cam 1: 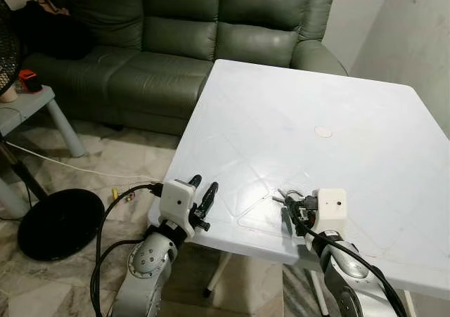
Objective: Hang keys on a hook
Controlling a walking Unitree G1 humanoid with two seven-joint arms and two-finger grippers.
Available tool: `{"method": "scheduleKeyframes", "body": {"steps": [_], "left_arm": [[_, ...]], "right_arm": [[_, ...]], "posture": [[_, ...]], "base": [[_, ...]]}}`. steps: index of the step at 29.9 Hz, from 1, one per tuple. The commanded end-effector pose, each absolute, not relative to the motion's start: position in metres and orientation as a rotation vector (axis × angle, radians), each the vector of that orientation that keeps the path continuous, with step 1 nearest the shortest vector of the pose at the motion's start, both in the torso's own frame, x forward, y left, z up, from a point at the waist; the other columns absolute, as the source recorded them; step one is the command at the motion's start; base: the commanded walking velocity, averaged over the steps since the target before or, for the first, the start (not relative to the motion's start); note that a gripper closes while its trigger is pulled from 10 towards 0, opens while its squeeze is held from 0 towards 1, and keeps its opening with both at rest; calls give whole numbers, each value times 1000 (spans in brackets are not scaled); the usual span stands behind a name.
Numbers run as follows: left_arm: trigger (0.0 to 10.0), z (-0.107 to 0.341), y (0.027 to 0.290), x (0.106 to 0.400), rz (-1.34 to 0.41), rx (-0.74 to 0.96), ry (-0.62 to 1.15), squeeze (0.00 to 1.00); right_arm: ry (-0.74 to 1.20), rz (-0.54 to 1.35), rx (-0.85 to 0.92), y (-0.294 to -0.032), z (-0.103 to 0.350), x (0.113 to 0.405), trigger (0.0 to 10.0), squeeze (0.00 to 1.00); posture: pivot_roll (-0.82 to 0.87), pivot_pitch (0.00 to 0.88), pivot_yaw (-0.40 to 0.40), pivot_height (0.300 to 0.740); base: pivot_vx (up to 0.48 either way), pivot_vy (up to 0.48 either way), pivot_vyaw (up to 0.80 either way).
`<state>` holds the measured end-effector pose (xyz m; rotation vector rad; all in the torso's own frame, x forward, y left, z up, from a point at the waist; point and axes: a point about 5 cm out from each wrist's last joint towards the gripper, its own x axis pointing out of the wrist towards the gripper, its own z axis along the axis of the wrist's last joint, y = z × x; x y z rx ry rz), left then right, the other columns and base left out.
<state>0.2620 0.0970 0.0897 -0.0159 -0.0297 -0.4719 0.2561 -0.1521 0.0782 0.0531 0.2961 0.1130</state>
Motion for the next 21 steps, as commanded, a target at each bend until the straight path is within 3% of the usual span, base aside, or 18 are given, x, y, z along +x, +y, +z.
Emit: {"method": "scheduleKeyframes", "body": {"steps": [1, 11, 12, 14, 15, 18, 20, 21], "left_arm": [[10000, 94, 96, 263, -473, -20, -39, 0], [10000, 95, 96, 263, -472, -23, -40, 0], [10000, 95, 96, 263, -472, -23, -40, 0], [10000, 95, 97, 263, -470, -22, -40, 0], [10000, 95, 97, 264, -470, -23, -41, 0], [10000, 95, 97, 264, -470, -23, -41, 0], [10000, 95, 97, 264, -470, -22, -43, 0], [10000, 95, 97, 264, -470, -22, -43, 0]], "right_arm": [[280, 128, 54, -150, 84, 255, 0, 0], [282, 153, 64, -146, 85, 253, 0, 0], [282, 151, 60, -146, 85, 253, 627, 0], [281, 150, 51, -146, 85, 253, 784, 0], [279, 153, 48, -146, 86, 253, 314, 0], [276, 156, 37, -146, 86, 253, 118, 0], [285, 150, 23, -146, 85, 253, 1020, 0], [286, 150, 18, -146, 85, 253, 0, 0]], "posture": [[86, 31, -68, 740], [87, 31, -67, 740], [88, 30, -67, 740], [87, 29, -67, 740], [88, 28, -67, 740], [88, 26, -67, 740], [88, 23, -67, 740], [89, 23, -67, 740]], "base": [[0, 0, 0], [0, 0, 0], [0, 0, 0], [0, 0, 0], [0, 0, 0], [0, 0, 0], [0, 0, 0], [0, 0, 0]]}}
